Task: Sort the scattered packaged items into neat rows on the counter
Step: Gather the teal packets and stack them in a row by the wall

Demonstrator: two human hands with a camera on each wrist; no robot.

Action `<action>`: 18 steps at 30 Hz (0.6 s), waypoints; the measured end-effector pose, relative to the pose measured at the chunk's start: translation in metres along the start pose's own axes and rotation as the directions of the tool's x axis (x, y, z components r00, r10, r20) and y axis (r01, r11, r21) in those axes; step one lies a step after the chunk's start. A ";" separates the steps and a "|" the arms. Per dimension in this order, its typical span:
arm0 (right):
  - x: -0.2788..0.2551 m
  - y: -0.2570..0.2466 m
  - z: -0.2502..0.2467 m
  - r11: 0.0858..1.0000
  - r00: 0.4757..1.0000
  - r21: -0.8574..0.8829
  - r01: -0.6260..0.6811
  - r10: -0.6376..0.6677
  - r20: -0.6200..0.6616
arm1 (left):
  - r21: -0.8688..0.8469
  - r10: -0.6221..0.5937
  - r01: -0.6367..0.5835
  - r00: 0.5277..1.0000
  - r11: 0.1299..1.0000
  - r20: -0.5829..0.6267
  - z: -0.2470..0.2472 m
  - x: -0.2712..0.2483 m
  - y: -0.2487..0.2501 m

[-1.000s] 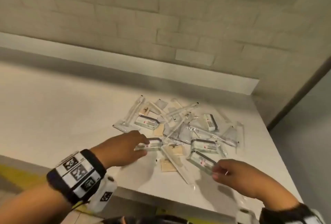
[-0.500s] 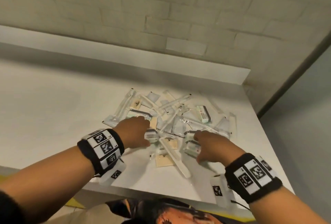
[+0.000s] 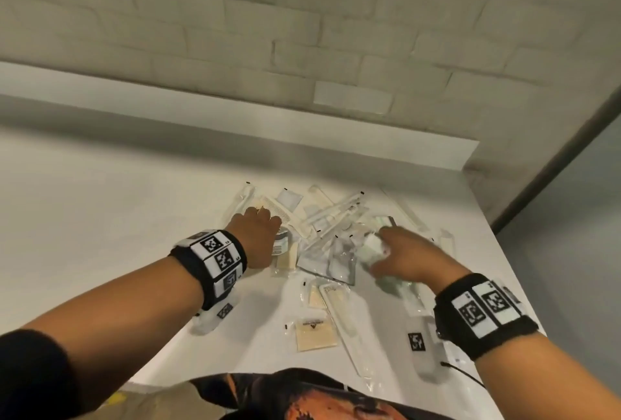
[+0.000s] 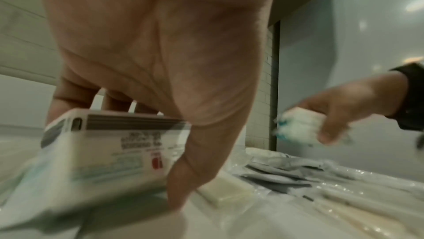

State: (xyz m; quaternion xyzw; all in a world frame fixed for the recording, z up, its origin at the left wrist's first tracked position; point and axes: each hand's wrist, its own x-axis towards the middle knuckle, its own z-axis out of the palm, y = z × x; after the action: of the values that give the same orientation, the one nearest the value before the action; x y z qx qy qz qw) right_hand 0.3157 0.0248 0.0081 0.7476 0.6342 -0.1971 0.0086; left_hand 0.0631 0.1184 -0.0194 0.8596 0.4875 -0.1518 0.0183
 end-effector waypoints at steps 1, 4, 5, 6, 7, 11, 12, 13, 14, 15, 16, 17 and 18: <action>0.008 0.003 -0.009 0.998 0.996 0.054 -0.024 0.029 -0.084 | 0.020 -0.012 0.012 1.000 1.000 0.001 0.001 0.002 -0.001; 0.039 0.013 -0.026 0.977 0.965 0.126 -0.171 0.192 -0.178 | -0.032 -0.040 0.040 0.999 0.999 0.011 0.002 0.006 0.000; 0.049 0.016 -0.025 0.972 0.965 0.111 -0.209 0.223 -0.136 | -0.097 -0.054 0.056 0.998 0.994 0.027 0.001 0.006 0.001; 0.057 0.018 -0.023 0.970 0.969 0.080 -0.229 0.235 -0.082 | -0.170 -0.065 0.073 0.997 0.983 0.049 0.001 0.006 0.001; 0.064 0.020 -0.018 0.971 0.971 0.053 -0.233 0.235 -0.043 | -0.233 -0.063 0.078 0.995 0.969 0.072 0.001 0.005 0.002; 0.078 0.023 -0.005 0.979 0.979 -0.026 -0.200 0.198 -0.054 | -0.280 -0.009 0.017 0.999 0.960 0.031 0.006 0.001 0.001; 0.079 0.024 -0.005 0.980 0.980 -0.043 -0.196 0.194 -0.046 | -0.269 0.000 0.001 1.000 0.963 0.004 0.007 0.001 0.002; 0.080 0.025 -0.006 0.980 0.981 -0.053 -0.193 0.192 -0.034 | -0.268 0.002 -0.007 1.000 0.963 -0.020 0.008 0.000 0.001; 0.080 0.027 -0.007 0.978 0.979 -0.054 -0.201 0.199 -0.030 | -0.271 0.005 -0.017 0.999 0.962 -0.042 0.008 0.001 0.002; 0.080 0.029 -0.008 0.977 0.978 -0.045 -0.209 0.207 -0.035 | -0.280 0.005 -0.025 0.998 0.960 -0.070 0.007 0.000 0.003; 0.079 0.029 -0.010 0.976 0.975 -0.027 -0.216 0.214 -0.054 | -0.300 -0.003 -0.029 0.994 0.954 -0.105 0.006 -0.002 0.001; 0.077 0.030 -0.012 0.975 0.972 -0.001 -0.221 0.221 -0.084 | -0.329 -0.015 -0.034 0.990 0.944 -0.143 0.004 -0.004 -0.001; 0.077 0.026 -0.015 0.976 0.969 0.028 -0.217 0.219 -0.117 | -0.360 -0.036 -0.034 0.982 0.932 -0.185 0.002 -0.009 -0.007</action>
State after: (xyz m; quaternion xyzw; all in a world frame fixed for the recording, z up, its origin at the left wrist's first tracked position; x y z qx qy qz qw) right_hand 0.3541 0.0967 -0.0079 0.8232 0.5461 -0.1548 -0.0135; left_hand 0.0522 0.1145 -0.0184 0.8517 0.5072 0.0225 0.1298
